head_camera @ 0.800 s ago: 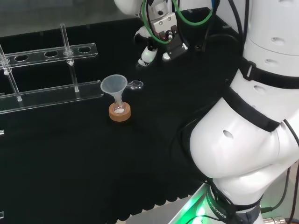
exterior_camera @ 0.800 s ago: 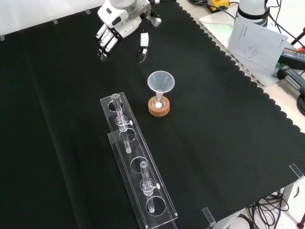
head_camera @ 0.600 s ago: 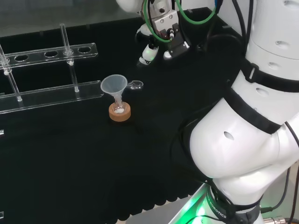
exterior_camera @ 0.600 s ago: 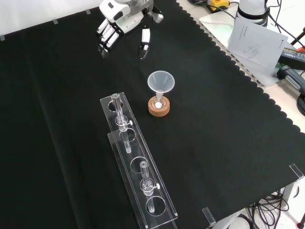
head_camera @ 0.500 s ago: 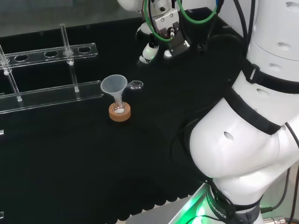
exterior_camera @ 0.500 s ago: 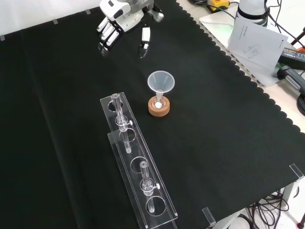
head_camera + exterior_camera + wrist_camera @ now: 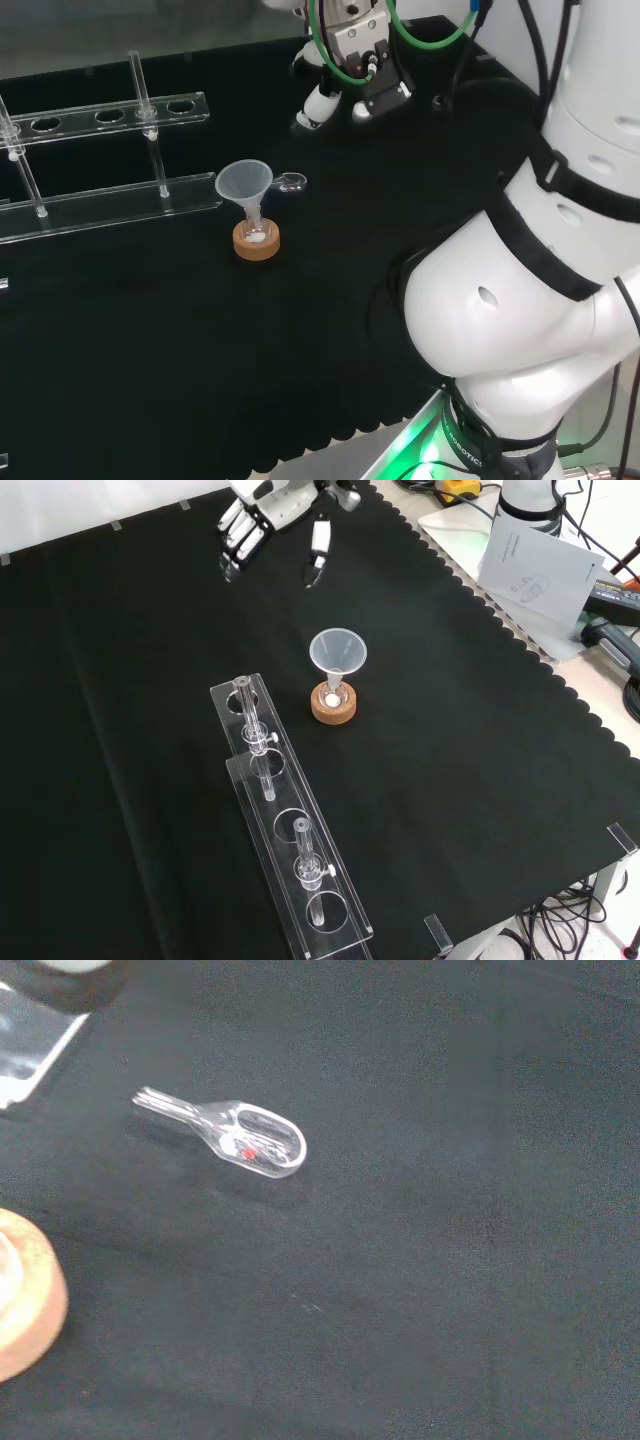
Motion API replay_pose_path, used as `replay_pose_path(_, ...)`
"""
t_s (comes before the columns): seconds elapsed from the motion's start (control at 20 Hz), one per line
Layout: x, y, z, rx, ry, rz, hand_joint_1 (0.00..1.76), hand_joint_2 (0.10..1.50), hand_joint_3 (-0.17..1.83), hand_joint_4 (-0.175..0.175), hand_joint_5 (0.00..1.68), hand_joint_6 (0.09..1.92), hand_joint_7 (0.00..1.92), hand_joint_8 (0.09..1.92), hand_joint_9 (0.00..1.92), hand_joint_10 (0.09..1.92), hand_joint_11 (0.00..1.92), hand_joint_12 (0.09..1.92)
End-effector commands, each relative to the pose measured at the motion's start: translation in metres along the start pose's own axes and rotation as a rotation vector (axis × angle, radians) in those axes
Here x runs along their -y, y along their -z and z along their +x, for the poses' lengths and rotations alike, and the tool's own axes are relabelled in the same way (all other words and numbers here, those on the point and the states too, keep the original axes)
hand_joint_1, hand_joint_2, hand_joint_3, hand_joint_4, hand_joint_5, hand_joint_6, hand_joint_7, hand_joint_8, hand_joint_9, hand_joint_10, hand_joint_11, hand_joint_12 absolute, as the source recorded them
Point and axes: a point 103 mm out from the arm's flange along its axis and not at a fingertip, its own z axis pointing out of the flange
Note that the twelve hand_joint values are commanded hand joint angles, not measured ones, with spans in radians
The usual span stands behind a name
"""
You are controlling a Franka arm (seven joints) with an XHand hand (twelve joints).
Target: Remove the funnel from the round-bottom flask.
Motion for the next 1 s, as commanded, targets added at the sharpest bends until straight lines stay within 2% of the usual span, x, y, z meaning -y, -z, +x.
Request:
replay_pose_path(0.05,0.039,0.017,0.039,-0.036,0.032,0.012,0.62,0.72,0.29,-0.044,0.30,0.09,0.20,0.66,0.45,0.63,0.33,1.40)
replay_pose_path(0.35,0.048,0.019,0.075,-0.026,0.081,0.036,0.60,0.72,0.28,-0.038,0.28,0.09,0.15,0.68,0.40,0.66,0.33,1.42)
replay_pose_path(0.55,0.048,0.016,0.098,0.004,0.110,0.057,0.59,0.71,0.28,-0.028,0.25,0.09,0.09,0.68,0.36,0.68,0.33,1.43)
replay_pose_path(0.75,0.046,0.012,0.110,0.051,0.116,0.082,0.58,0.71,0.27,-0.027,0.22,0.09,0.03,0.70,0.29,0.72,0.32,1.45)
replay_pose_path(1.0,0.041,0.004,0.121,0.073,0.123,0.126,0.57,0.71,0.25,-0.026,0.17,0.09,0.00,0.64,0.22,0.77,0.31,1.46)
